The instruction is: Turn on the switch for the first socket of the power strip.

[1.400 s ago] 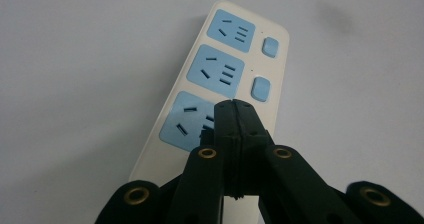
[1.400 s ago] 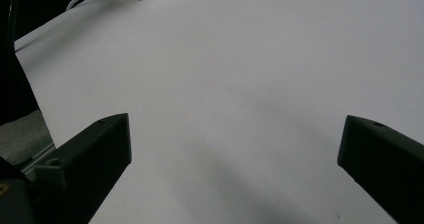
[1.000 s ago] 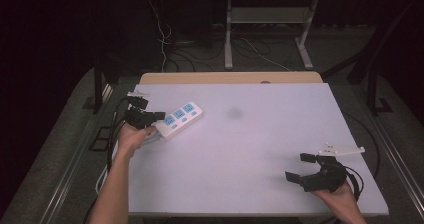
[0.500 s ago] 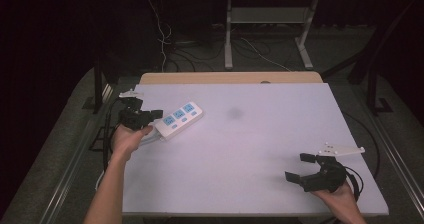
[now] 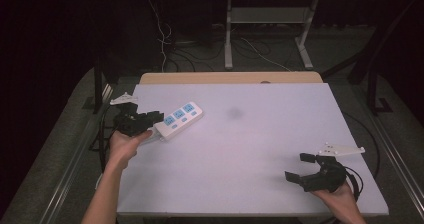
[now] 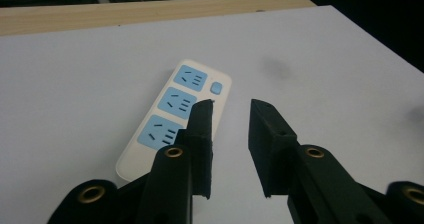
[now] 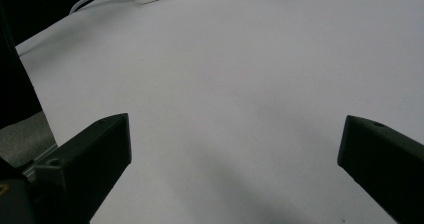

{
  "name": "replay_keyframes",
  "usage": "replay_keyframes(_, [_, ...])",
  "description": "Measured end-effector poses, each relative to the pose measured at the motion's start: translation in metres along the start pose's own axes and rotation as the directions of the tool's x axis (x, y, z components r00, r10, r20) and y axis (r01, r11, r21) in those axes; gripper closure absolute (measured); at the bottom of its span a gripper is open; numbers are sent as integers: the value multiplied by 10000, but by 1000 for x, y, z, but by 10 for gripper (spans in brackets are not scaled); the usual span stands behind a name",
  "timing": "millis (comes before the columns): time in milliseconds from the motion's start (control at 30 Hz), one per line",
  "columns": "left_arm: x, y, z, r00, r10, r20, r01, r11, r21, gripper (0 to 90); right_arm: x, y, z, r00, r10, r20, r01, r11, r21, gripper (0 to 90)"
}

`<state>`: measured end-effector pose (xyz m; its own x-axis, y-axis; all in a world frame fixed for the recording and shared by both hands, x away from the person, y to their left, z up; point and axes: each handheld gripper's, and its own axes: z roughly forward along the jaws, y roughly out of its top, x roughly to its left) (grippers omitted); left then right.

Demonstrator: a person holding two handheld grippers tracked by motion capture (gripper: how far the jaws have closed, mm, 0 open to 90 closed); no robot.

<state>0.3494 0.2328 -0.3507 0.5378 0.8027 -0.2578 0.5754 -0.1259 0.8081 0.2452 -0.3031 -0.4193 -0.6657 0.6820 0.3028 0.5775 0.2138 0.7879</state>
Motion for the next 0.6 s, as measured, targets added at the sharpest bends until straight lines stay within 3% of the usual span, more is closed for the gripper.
replay_keyframes(267, [-10, -13, -10, 9987, 38, 509, -20, 9993, -364, 581, 0, 0, 0, 10000, 10, 21, -10, 10000, -5, 4])
replay_keyframes(600, [-31, -31, -15, 9927, 478, 1105, -399, 9965, -729, 219, 0, 0, 0, 10000, 5, 6, -5, 10000, -7, 4])
